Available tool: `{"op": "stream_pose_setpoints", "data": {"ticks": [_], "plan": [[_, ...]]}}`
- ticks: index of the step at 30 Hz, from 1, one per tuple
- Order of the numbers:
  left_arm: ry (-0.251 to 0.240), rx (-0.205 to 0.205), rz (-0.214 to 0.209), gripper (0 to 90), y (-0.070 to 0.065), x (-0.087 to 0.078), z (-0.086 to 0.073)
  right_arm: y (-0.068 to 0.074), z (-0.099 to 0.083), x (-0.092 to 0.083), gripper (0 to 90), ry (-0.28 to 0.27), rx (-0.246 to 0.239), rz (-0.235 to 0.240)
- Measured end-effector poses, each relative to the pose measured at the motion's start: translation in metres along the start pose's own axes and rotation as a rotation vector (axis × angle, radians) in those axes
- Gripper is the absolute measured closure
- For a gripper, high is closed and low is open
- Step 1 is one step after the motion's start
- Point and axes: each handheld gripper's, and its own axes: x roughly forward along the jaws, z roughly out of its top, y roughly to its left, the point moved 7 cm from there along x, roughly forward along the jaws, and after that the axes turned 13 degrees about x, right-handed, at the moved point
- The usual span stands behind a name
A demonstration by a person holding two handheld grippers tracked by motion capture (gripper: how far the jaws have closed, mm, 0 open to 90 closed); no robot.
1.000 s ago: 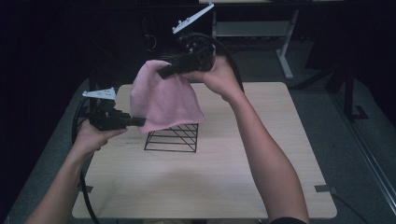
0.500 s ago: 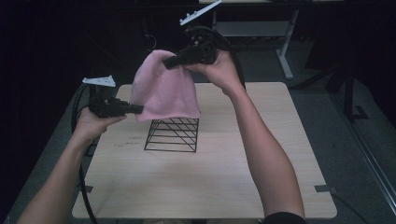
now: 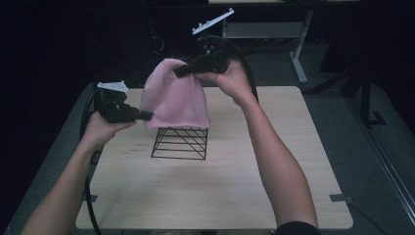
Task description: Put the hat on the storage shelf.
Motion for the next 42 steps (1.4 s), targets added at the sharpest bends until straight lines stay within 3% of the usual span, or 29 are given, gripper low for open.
{"op": "stream_pose_setpoints", "data": {"ticks": [5, 13, 21, 30, 34, 38, 42], "plan": [[0.025, 0.012, 0.014, 81.6, 0.000, 0.000, -0.005, 0.000, -0.007, 0.006, 77.6, 0.008, 0.000, 0.015], [0.032, -0.009, 0.015, 81.7, 0.001, 0.002, -0.017, 0.009, -0.015, 0.015, 77.3, 0.036, -0.015, 0.027], [0.066, 0.003, 0.022, 81.7, -0.002, 0.010, -0.030, 0.004, -0.030, 0.024, 77.0, 0.050, 0.005, 0.040], [0.118, 0.050, 0.020, 81.9, -0.006, 0.021, -0.041, -0.002, -0.046, 0.031, 77.0, 0.069, 0.026, 0.046], [0.136, 0.048, 0.016, 81.9, -0.007, 0.024, -0.047, -0.004, -0.052, 0.035, 76.8, 0.082, 0.028, 0.048], [0.155, 0.050, 0.029, 81.9, -0.007, 0.026, -0.049, -0.005, -0.057, 0.038, 76.8, 0.088, 0.035, 0.052], [0.199, 0.078, 0.041, 81.9, -0.007, 0.029, -0.052, -0.006, -0.062, 0.040, 76.7, 0.100, 0.045, 0.056]]}}
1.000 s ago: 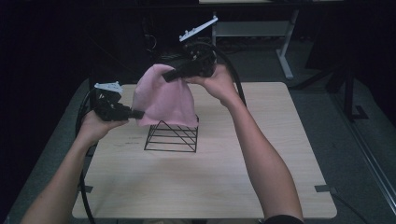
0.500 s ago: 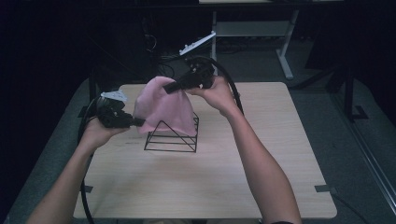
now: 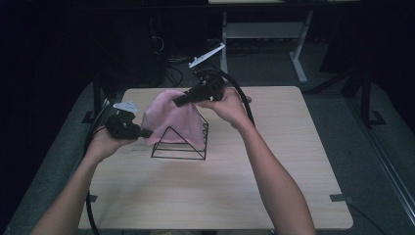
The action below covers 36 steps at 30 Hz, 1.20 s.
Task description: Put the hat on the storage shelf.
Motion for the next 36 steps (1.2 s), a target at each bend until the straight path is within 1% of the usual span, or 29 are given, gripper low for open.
{"op": "stream_pose_setpoints", "data": {"ticks": [1, 4, 5, 6, 7, 10, 11, 12, 13, 15, 16, 17, 18, 23, 25, 26, 27, 28, 29, 30, 31, 32, 36], "plan": [[0.008, 0.003, 0.006, 81.9, 0.000, 0.001, 0.000, -0.001, -0.002, 0.001, 76.6, 0.005, -0.002, -0.006], [0.034, 0.023, 0.030, 81.9, -0.001, 0.004, -0.002, -0.003, -0.005, 0.004, 76.6, 0.004, 0.002, -0.001], [0.036, 0.024, 0.031, 81.9, -0.001, 0.006, -0.002, -0.004, -0.007, 0.005, 76.6, 0.007, 0.004, -0.003], [0.040, 0.026, 0.031, 81.9, -0.001, 0.007, -0.003, -0.005, -0.008, 0.006, 76.6, 0.009, 0.005, -0.001], [0.044, 0.023, 0.030, 81.9, -0.001, 0.008, -0.005, -0.005, -0.009, 0.007, 76.6, 0.013, 0.014, 0.001], [0.045, 0.011, 0.022, 81.9, 0.000, 0.012, -0.009, -0.007, -0.012, 0.010, 76.5, 0.019, 0.017, 0.002], [0.048, 0.009, 0.022, 81.9, 0.000, 0.013, -0.011, -0.007, -0.014, 0.012, 76.4, 0.029, 0.023, 0.002], [0.047, 0.003, 0.022, 81.9, 0.000, 0.014, -0.012, -0.008, -0.014, 0.013, 76.3, 0.033, 0.019, 0.000], [0.051, 0.005, 0.025, 81.9, 0.000, 0.015, -0.013, -0.009, -0.015, 0.015, 76.3, 0.033, 0.015, -0.001], [0.070, 0.016, 0.026, 81.8, 0.000, 0.018, -0.017, -0.009, -0.018, 0.018, 76.3, 0.044, 0.025, 0.000], [0.077, 0.017, 0.027, 81.8, 0.000, 0.020, -0.018, -0.011, -0.019, 0.020, 76.2, 0.048, 0.016, -0.004], [0.083, 0.017, 0.026, 81.8, 0.000, 0.021, -0.020, -0.011, -0.021, 0.022, 76.0, 0.059, 0.028, -0.004], [0.085, 0.019, 0.027, 81.7, 0.000, 0.022, -0.021, -0.012, -0.022, 0.024, 76.0, 0.061, 0.026, -0.003], [0.094, 0.009, 0.018, 81.3, -0.002, 0.030, -0.029, -0.014, -0.027, 0.031, 75.8, 0.078, 0.031, -0.002], [0.110, 0.028, 0.026, 80.9, -0.001, 0.032, -0.031, -0.014, -0.029, 0.034, 75.5, 0.089, 0.027, -0.002], [0.110, 0.036, 0.036, 80.9, -0.001, 0.033, -0.031, -0.013, -0.030, 0.034, 75.3, 0.096, 0.032, -0.002], [0.108, 0.030, 0.032, 80.9, -0.002, 0.035, -0.032, -0.013, -0.031, 0.036, 75.0, 0.102, 0.028, 0.003], [0.110, 0.030, 0.031, 80.9, -0.002, 0.036, -0.034, -0.014, -0.032, 0.037, 74.9, 0.104, 0.014, -0.002], [0.112, 0.027, 0.028, 81.0, -0.002, 0.038, -0.035, -0.013, -0.033, 0.037, 74.7, 0.111, 0.028, -0.004], [0.115, 0.030, 0.027, 80.9, -0.002, 0.039, -0.036, -0.014, -0.034, 0.038, 74.6, 0.108, 0.010, -0.006], [0.113, 0.024, 0.028, 81.0, -0.002, 0.040, -0.037, -0.014, -0.035, 0.039, 74.5, 0.112, 0.016, -0.009], [0.119, 0.028, 0.026, 81.0, -0.002, 0.042, -0.039, -0.015, -0.036, 0.040, 74.0, 0.115, 0.012, -0.010], [0.140, 0.030, 0.020, 81.2, -0.002, 0.047, -0.043, -0.018, -0.043, 0.043, 72.4, 0.131, 0.029, -0.011]]}}
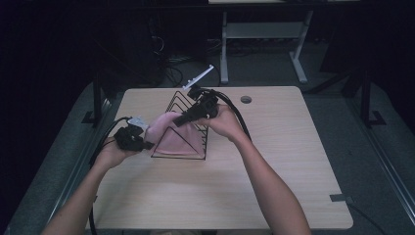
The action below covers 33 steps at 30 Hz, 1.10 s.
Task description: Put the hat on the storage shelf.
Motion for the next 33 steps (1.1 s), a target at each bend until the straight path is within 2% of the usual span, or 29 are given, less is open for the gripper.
{"op": "stream_pose_setpoints", "data": {"ticks": [4, 5, 9, 12, 18, 26, 28, 30, 33], "plan": [[0.031, 0.023, 0.003, 81.5, 0.001, 0.004, -0.001, -0.001, -0.005, 0.003, 70.5, 0.017, 0.012, 0.000], [0.036, 0.028, 0.005, 81.5, 0.001, 0.005, -0.002, -0.001, -0.005, 0.003, 70.5, 0.013, -0.002, 0.003], [0.051, 0.027, 0.007, 81.5, 0.001, 0.010, -0.003, -0.003, -0.008, 0.005, 69.5, 0.016, -0.010, 0.004], [0.063, 0.028, 0.011, 81.8, 0.003, 0.012, -0.006, -0.002, -0.010, 0.006, 68.0, 0.023, 0.012, 0.009], [0.065, -0.005, -0.008, 82.3, 0.004, 0.016, -0.012, -0.003, -0.011, 0.006, 67.1, 0.016, 0.005, 0.014], [0.061, -0.019, -0.013, 82.2, 0.004, 0.017, -0.015, -0.005, -0.011, 0.009, 67.9, 0.004, -0.005, -0.009], [0.060, -0.018, -0.018, 80.7, 0.004, 0.015, -0.016, -0.005, -0.011, 0.009, 65.4, 0.001, -0.019, -0.018], [0.041, -0.039, -0.006, 75.7, 0.004, 0.012, -0.016, -0.004, -0.011, 0.007, 58.5, -0.006, -0.013, -0.013], [0.026, -0.043, 0.007, 70.4, 0.004, 0.006, -0.016, -0.001, -0.011, 0.000, 54.5, -0.036, -0.006, 0.001]]}}
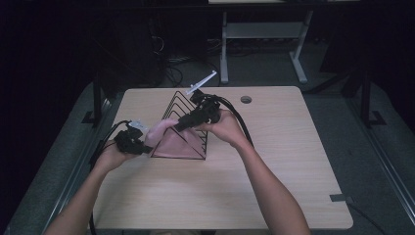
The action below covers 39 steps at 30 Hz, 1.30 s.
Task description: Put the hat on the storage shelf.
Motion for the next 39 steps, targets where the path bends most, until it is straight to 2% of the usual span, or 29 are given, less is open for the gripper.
{"op": "stream_pose_setpoints", "data": {"ticks": [7, 9, 12, 25, 30, 39], "plan": [[-0.032, -0.030, 0.010, 62.7, 0.001, -0.015, -0.003, -0.002, -0.005, -0.019, 42.1, -0.054, 0.000, -0.054], [-0.044, -0.036, 0.018, 61.7, 0.001, -0.018, -0.003, -0.005, -0.007, -0.025, 40.3, -0.084, 0.010, -0.061], [-0.056, -0.037, 0.021, 60.5, 0.000, -0.021, -0.003, -0.012, -0.012, -0.035, 37.6, -0.095, 0.036, -0.083], [-0.065, -0.046, 0.015, 54.4, -0.004, -0.026, -0.007, -0.032, -0.034, -0.070, 34.0, -0.127, 0.078, -0.140], [-0.067, -0.041, 0.020, 53.3, -0.005, -0.029, -0.007, -0.039, -0.041, -0.080, 33.1, -0.138, 0.090, -0.161], [-0.071, -0.056, 0.012, 48.9, -0.007, -0.029, -0.009, -0.048, -0.053, -0.097, 31.4, -0.145, 0.115, -0.193]]}}
